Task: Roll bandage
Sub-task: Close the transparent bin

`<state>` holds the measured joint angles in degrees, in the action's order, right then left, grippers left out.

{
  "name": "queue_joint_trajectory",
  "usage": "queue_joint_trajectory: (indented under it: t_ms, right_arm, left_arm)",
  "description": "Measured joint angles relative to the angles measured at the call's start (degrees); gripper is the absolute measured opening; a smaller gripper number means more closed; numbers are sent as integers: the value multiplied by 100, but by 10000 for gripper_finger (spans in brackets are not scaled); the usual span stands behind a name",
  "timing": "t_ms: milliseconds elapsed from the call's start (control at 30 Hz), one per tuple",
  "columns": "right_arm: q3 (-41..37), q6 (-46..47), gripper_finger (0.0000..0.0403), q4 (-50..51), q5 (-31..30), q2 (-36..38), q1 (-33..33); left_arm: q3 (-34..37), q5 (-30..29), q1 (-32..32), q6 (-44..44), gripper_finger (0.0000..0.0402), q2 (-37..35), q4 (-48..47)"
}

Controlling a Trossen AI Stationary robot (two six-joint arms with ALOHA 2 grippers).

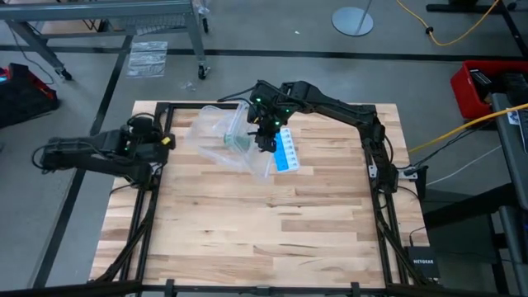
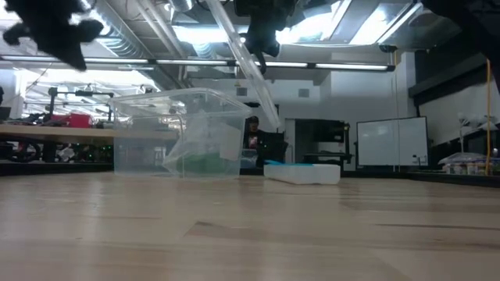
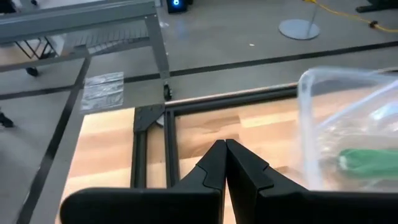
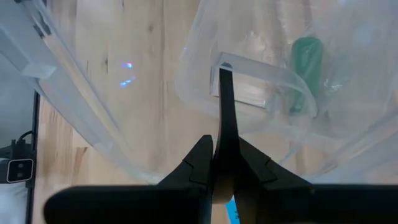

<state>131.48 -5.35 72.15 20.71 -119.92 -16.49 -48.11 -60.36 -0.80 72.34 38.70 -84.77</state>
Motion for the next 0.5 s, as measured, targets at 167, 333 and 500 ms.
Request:
queue_joint_trajectory:
  t_ms: [167,333,500]
  right_arm:
    - [0,66,37,-54,114,0,2]
    - [0,217,37,-202,251,0,2]
    - [0,219,37,-218,251,0,2]
  left_arm:
    - [967,-16,397,-461,3,-157,1114]
    - [1643,-17,840,-735,3,-153,2316]
    - [2005,20,1264,-1196,3,-147,3654]
